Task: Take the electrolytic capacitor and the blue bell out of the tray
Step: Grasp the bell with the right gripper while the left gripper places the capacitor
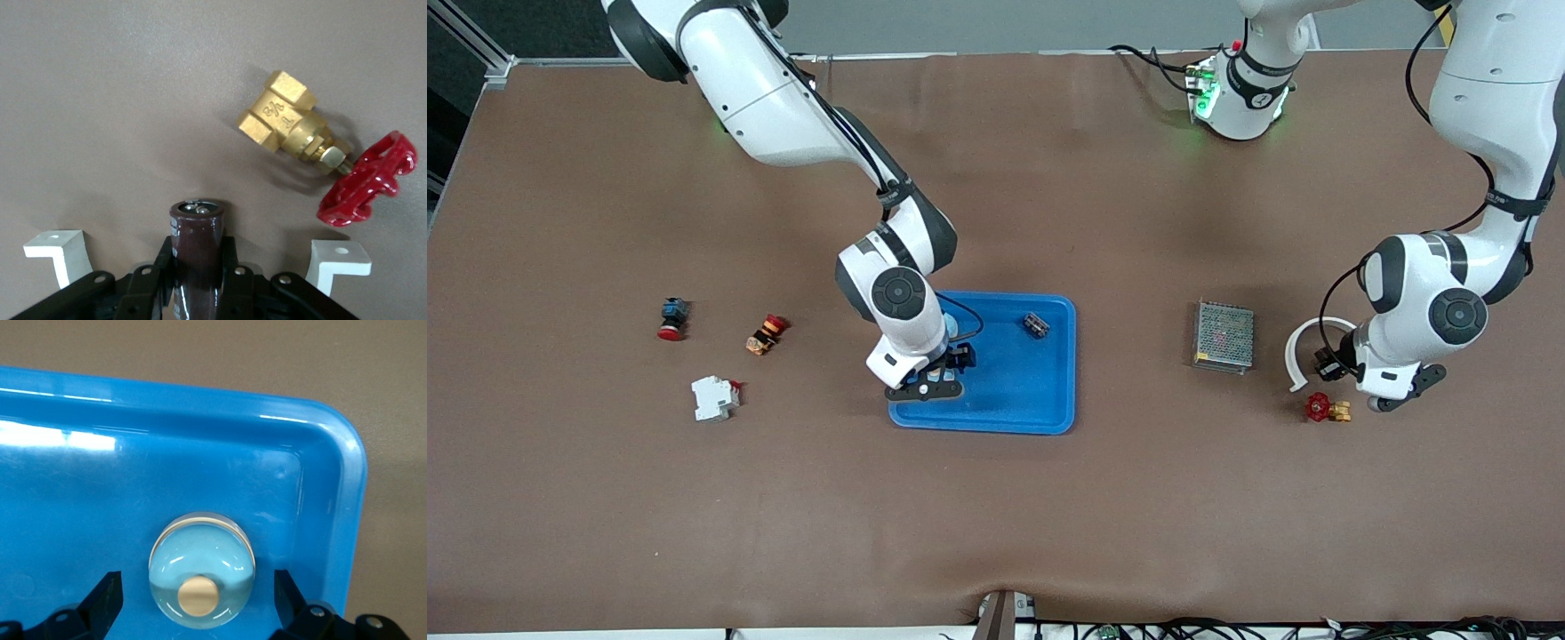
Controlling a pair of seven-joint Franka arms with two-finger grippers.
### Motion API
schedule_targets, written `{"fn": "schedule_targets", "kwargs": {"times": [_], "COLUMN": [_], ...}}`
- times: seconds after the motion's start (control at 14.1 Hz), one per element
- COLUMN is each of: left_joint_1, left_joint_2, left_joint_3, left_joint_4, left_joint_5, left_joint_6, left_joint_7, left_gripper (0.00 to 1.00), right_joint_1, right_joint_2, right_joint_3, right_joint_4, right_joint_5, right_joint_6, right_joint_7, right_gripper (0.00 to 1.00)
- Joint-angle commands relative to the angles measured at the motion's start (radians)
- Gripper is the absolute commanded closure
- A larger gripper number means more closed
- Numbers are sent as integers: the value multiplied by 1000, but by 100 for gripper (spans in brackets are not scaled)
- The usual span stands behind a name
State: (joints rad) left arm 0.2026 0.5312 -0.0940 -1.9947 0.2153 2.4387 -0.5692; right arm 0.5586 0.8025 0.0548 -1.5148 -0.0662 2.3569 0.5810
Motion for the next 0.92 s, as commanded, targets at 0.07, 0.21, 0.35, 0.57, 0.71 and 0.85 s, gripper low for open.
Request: {"fn": "schedule_targets", "kwargs": {"times": [0.07, 0.21, 0.35, 0.57, 0.71, 0.85], "left_joint_1": [9, 5, -2, -2, -2, -2], "left_joint_2": [-28, -57, -92, -120, -129, -134], "left_joint_3": [-9, -12, -15, -73, -139, -212], "left_joint_4": [2, 5, 10, 77, 138, 171], "left_joint_5": [26, 26, 26, 26, 21, 19], "left_joint_6": [-3, -18, -38, -137, -237, -288], "left_joint_7": [3, 2, -1, -8, -20, -94], "left_gripper": [0, 0, 0, 0, 0, 0], "right_joint_1": [0, 0, 0, -2, -2, -2], "right_joint_2": [15, 18, 24, 26, 26, 26], "right_joint_3": [3, 3, 3, 3, 3, 3], "right_joint_4": [15, 15, 16, 16, 16, 18], "right_joint_5": [-21, -21, -24, -23, -23, -23], "right_joint_6": [21, 21, 21, 21, 22, 21], "right_joint_7": [3, 3, 2, 0, 0, 0], "right_gripper": [0, 0, 0, 20, 38, 59]}}
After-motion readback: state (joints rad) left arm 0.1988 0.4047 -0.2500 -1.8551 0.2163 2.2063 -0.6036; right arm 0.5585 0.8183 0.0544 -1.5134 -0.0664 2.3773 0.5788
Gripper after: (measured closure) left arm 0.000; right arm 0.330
